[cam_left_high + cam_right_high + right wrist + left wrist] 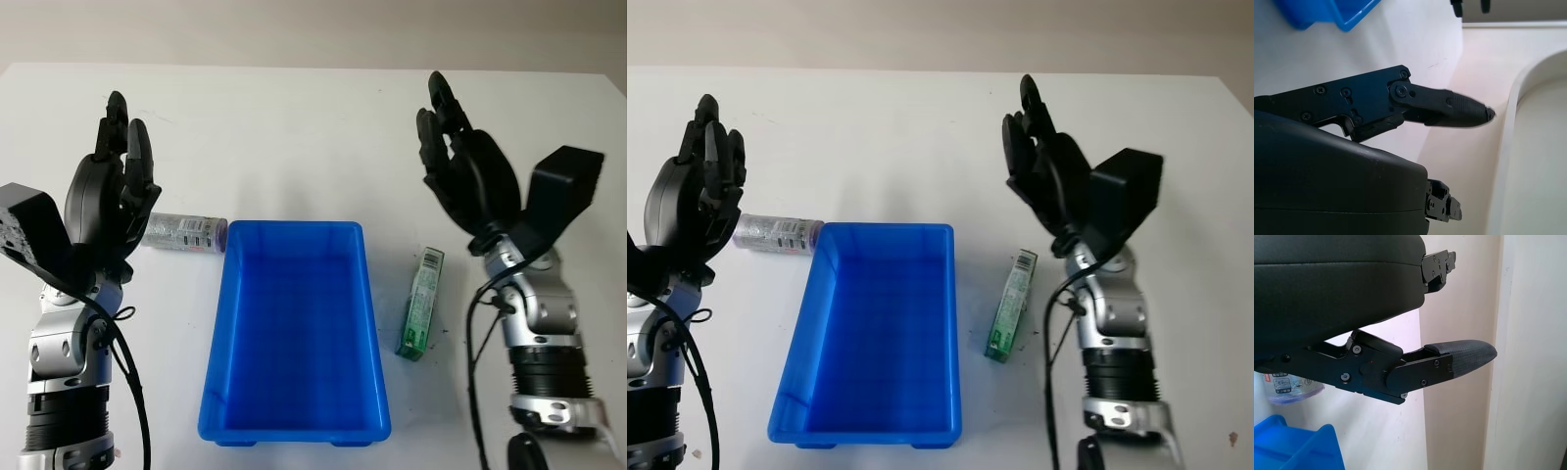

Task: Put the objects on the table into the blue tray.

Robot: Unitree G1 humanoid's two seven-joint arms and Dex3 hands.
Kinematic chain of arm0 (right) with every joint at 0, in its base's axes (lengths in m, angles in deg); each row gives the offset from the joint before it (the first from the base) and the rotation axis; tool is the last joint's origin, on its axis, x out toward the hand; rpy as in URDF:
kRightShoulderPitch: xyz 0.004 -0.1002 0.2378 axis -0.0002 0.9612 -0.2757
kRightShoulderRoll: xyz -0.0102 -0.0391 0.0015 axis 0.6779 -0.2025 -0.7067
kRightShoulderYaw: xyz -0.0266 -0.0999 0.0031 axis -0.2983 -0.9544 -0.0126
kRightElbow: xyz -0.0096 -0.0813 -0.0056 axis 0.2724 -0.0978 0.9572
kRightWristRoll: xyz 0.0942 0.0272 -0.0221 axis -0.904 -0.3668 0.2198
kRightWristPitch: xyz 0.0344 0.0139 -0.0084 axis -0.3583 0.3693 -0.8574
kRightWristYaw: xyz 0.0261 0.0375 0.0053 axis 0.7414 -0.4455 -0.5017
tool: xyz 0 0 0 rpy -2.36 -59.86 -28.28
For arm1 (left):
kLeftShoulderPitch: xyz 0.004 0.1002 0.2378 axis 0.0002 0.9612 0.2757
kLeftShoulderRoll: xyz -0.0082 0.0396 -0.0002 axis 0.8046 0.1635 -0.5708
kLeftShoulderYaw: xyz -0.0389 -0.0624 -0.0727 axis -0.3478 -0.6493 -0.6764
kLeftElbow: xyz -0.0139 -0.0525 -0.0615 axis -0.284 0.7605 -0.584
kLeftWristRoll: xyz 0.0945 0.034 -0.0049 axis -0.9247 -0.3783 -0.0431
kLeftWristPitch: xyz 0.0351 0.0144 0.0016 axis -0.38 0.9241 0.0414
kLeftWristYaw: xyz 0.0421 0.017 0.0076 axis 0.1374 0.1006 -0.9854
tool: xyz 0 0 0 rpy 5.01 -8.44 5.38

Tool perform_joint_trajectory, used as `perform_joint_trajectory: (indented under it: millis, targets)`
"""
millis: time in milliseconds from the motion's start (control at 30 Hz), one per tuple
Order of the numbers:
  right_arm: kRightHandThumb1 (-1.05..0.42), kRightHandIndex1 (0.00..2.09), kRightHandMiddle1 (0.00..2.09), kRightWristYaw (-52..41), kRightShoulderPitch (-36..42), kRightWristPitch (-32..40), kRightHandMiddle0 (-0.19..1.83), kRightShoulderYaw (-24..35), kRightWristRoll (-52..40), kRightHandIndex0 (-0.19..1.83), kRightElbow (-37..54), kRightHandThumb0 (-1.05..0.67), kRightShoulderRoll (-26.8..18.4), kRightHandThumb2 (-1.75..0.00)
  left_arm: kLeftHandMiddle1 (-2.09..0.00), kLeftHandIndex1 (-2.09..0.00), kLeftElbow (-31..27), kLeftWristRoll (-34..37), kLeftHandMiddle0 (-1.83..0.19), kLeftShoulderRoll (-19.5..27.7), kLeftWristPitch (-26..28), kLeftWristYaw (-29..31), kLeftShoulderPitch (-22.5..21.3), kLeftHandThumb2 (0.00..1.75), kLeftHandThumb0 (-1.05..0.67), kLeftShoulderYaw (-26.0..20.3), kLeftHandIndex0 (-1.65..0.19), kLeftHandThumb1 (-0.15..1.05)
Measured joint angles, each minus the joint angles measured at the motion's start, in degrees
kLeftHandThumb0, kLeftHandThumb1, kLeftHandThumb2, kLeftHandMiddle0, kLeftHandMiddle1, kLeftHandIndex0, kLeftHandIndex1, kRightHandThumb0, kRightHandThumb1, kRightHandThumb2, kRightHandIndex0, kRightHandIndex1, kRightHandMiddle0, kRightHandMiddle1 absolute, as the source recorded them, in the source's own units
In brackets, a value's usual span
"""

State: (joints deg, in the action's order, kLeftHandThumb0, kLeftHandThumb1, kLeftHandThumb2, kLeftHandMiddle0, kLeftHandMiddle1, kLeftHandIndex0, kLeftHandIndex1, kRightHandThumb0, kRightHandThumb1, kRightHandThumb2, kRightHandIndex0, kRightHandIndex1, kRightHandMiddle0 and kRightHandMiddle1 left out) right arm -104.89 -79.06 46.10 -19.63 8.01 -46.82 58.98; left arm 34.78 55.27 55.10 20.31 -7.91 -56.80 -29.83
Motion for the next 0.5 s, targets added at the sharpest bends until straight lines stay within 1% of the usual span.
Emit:
perform_joint_trajectory:
  millis: [33, 67, 133, 233, 300, 367, 400, 500]
  targets:
    - [-1.04, 0.18, 0.30, -0.8, -0.4, 0.0, 0.07, 0.0, 0.8, 0.16, 0.2, -0.61, -2.1, -0.13, 0.00, 0.00, -0.2, -0.1, 0.19, 0.0, 0.0, 0.0, 0.1, 0.65, -0.76, 0.0, 0.19, 1.05]
    - [-1.01, 0.21, 0.41, -1.6, -0.8, 0.3, 0.08, -0.1, 1.8, 0.22, 0.8, -0.60, -4.0, -0.09, 0.00, 0.00, -0.3, -0.2, 0.19, 0.0, 0.0, 0.0, 0.2, 0.65, -0.76, 0.0, 0.19, 1.05]
    - [-0.92, 0.25, 0.54, -3.5, -1.1, 2.0, 0.09, -0.2, 3.4, 0.30, 2.6, -0.53, -8.2, -0.05, 0.00, 0.00, -1.0, -0.1, 0.19, 0.0, 0.0, 0.0, 0.7, 0.65, -0.75, -0.1, 0.19, 1.05]
    - [-0.84, 0.23, 0.31, -6.8, -1.2, 3.4, 0.28, -0.3, 5.0, 0.40, 5.1, -0.50, -13.2, -0.05, 0.00, 0.00, -1.3, 0.1, 0.19, 0.0, 0.0, 0.2, 1.1, 0.64, -0.75, -0.3, 0.19, 1.05]
    - [-0.82, 0.21, 0.24, -8.5, -1.0, 1.9, 0.36, -0.6, 6.8, 0.45, 6.2, -0.48, -15.9, -0.05, 0.00, 0.00, -1.3, 0.1, 0.19, 0.0, 0.0, 0.4, 1.2, 0.63, -0.76, -0.4, 0.19, 1.05]
    - [-0.81, 0.21, 0.23, -10.6, -0.1, -3.2, 0.40, -1.6, 9.4, 0.46, 6.7, -0.47, -19.0, -0.05, 0.00, 0.00, -1.4, 0.2, 0.19, 0.0, 0.0, 0.6, 1.2, 0.63, -0.76, -0.4, 0.19, 1.05]
    - [-0.80, 0.19, 0.21, -11.6, 0.6, -6.8, 0.43, -2.2, 11.4, 0.46, 6.7, -0.49, -20.6, -0.05, 0.00, 0.00, -1.4, 0.2, 0.19, 0.1, 0.1, 0.7, 1.2, 0.62, -0.76, -0.5, 0.19, 1.05]
    - [-0.78, 0.14, 0.17, -13.8, 2.5, -16.3, 0.44, -4.0, 16.4, 0.42, 6.8, -0.49, -25.1, -0.05, 0.00, 0.00, -1.4, 0.3, 0.19, 0.2, 0.5, 0.8, 1.2, 0.61, -0.77, -0.6, 0.19, 1.05]
